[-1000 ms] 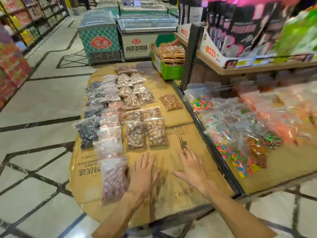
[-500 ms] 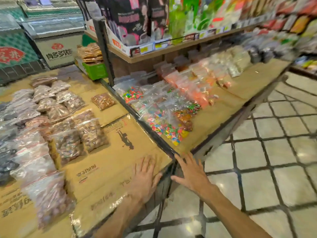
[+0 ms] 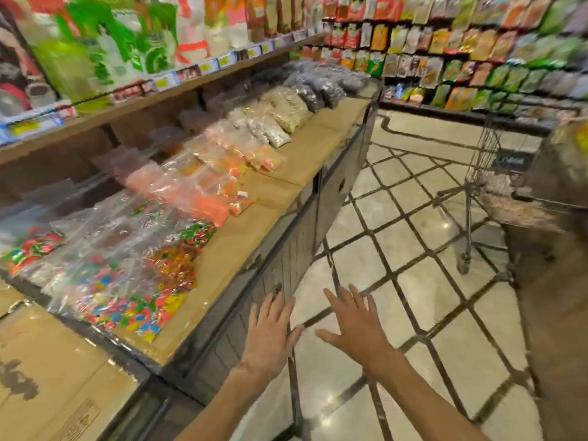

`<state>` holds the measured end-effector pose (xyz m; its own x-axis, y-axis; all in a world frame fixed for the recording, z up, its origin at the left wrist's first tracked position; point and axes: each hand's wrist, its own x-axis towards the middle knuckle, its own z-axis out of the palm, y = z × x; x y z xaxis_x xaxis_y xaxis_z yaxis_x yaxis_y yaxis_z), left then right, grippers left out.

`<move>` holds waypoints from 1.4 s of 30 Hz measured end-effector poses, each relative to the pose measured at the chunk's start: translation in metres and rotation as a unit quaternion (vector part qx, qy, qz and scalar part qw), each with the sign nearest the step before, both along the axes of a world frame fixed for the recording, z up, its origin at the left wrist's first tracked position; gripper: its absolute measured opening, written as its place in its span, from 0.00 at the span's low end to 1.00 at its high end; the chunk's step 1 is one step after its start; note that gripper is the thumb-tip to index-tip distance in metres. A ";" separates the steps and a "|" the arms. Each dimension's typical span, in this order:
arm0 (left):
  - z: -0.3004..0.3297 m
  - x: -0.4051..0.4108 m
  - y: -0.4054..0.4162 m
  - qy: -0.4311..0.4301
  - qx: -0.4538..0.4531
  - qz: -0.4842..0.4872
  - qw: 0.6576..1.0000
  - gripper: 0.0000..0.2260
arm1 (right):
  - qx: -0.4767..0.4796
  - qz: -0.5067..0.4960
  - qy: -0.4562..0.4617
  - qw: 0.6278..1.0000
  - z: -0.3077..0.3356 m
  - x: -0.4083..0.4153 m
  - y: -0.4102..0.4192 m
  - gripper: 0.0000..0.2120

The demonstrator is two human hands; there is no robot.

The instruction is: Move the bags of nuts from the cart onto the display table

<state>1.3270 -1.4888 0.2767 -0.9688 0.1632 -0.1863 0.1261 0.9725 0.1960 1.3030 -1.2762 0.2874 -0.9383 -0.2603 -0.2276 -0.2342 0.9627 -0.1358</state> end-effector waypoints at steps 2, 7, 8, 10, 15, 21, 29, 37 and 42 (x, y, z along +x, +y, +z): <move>0.004 -0.033 0.040 -0.017 0.011 -0.013 1.000 0.45 | -0.011 -0.036 0.016 0.999 0.000 -0.019 0.041 0.48; -0.001 -0.117 0.117 -0.007 0.033 -0.070 0.997 0.46 | -0.017 -0.120 0.010 0.993 -0.001 -0.075 0.130 0.52; -0.004 -0.136 0.130 0.004 0.037 -0.088 0.995 0.42 | -0.020 -0.135 0.005 0.991 -0.001 -0.088 0.145 0.55; -0.012 -0.178 0.158 0.006 0.045 -0.115 0.992 0.38 | -0.023 -0.166 0.011 0.986 -0.002 -0.115 0.174 0.58; -0.030 -0.300 0.233 0.009 0.059 -0.175 0.983 0.44 | -0.001 -0.228 -0.005 0.974 -0.006 -0.203 0.249 0.47; -0.031 -0.457 0.322 0.024 0.066 -0.234 0.970 0.38 | 0.026 -0.296 -0.013 0.955 0.009 -0.328 0.330 0.51; -0.006 -0.631 0.434 0.017 0.071 -0.308 0.948 0.46 | 0.005 -0.377 0.009 0.926 0.019 -0.471 0.427 0.43; -0.027 -0.797 0.572 0.029 0.048 -0.346 0.937 0.47 | -0.023 -0.411 0.015 0.911 -0.002 -0.623 0.547 0.44; -0.019 -0.889 0.666 0.016 0.023 -0.368 0.929 0.49 | -0.059 -0.442 0.005 0.895 -0.001 -0.711 0.628 0.43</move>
<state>0.4382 -0.8226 0.2575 -0.5967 0.7907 -0.1368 0.7600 0.6116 0.2199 0.5920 -0.6487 0.2864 -0.7921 0.5623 -0.2374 0.6093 0.7519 -0.2518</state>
